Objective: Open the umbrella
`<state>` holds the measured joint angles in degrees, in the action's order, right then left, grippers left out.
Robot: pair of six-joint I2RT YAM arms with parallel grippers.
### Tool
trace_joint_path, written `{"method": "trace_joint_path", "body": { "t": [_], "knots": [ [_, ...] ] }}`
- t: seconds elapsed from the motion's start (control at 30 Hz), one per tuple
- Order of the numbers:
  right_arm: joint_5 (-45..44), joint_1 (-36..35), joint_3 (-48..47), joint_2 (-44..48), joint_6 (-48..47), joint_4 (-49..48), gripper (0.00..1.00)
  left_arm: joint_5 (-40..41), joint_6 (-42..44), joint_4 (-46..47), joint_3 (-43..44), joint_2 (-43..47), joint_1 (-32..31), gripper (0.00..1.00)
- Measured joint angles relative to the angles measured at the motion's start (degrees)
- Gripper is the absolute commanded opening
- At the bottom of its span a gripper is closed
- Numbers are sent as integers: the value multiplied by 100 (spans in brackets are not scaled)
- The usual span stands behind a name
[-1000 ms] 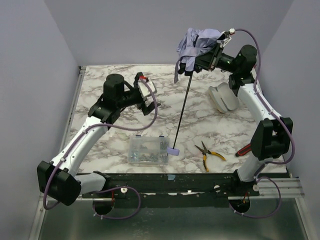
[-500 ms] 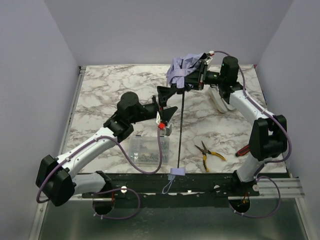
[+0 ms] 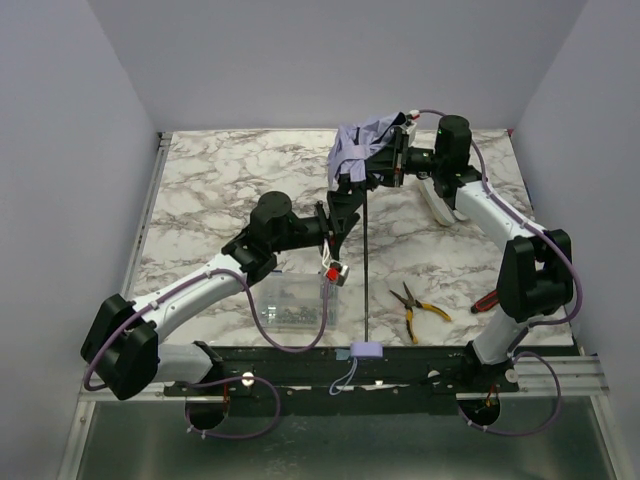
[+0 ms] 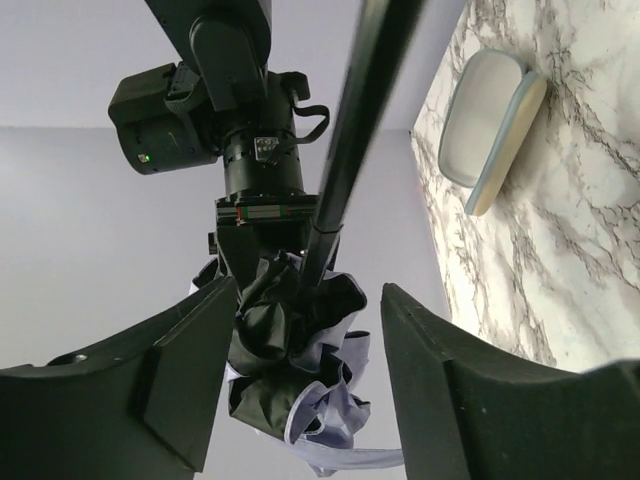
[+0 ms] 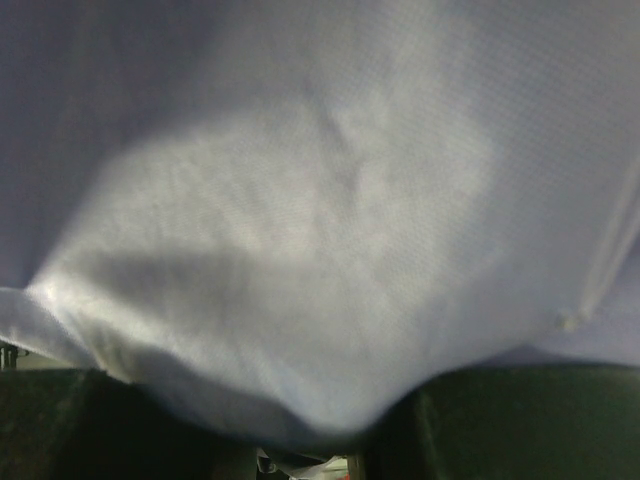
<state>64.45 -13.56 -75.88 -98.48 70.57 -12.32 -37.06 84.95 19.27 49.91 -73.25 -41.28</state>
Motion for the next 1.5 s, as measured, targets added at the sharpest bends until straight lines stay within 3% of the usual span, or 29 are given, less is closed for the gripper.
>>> {"method": "trace_joint_path", "body": {
  "t": [0.27, 0.33, 0.43, 0.47, 0.5, 0.6, 0.77, 0.9, 1.13, 1.27, 1.5],
  "knots": [
    [90, -142, -94, -205, 39, 81, 1, -7, 295, 129, -59, -44, -92, 43],
    [109, -192, -133, -278, 39, 133, 1, -4, 389, 227, -59, -120, -127, 33],
    [149, -229, -153, -339, 37, 225, 2, -2, 509, 264, -59, -243, -144, 4],
    [168, -240, -155, -343, 39, 243, 4, 0, 529, 251, -59, -273, -149, 0],
    [179, -251, -160, -345, 37, 262, 7, 2, 514, 240, -61, -304, -151, 0],
    [227, -251, -181, -348, -39, 275, 35, 46, 472, 280, -66, -361, -160, 0],
    [337, -251, -186, -348, -243, 354, 71, 225, 345, 494, -175, -385, -164, 0],
    [442, -251, -186, -348, -452, 457, 86, 409, 153, 638, -291, -385, -98, 0],
    [549, -164, -186, -343, -866, 623, 94, 704, -625, 756, -286, -339, 199, 0],
    [560, 210, -328, -345, -1005, 704, 94, 800, -1563, 374, -17, -131, 466, 0],
    [389, 1268, -1429, -315, -1379, 680, 94, 896, -4017, -544, 1587, -79, 1384, 0]
  ]
}}
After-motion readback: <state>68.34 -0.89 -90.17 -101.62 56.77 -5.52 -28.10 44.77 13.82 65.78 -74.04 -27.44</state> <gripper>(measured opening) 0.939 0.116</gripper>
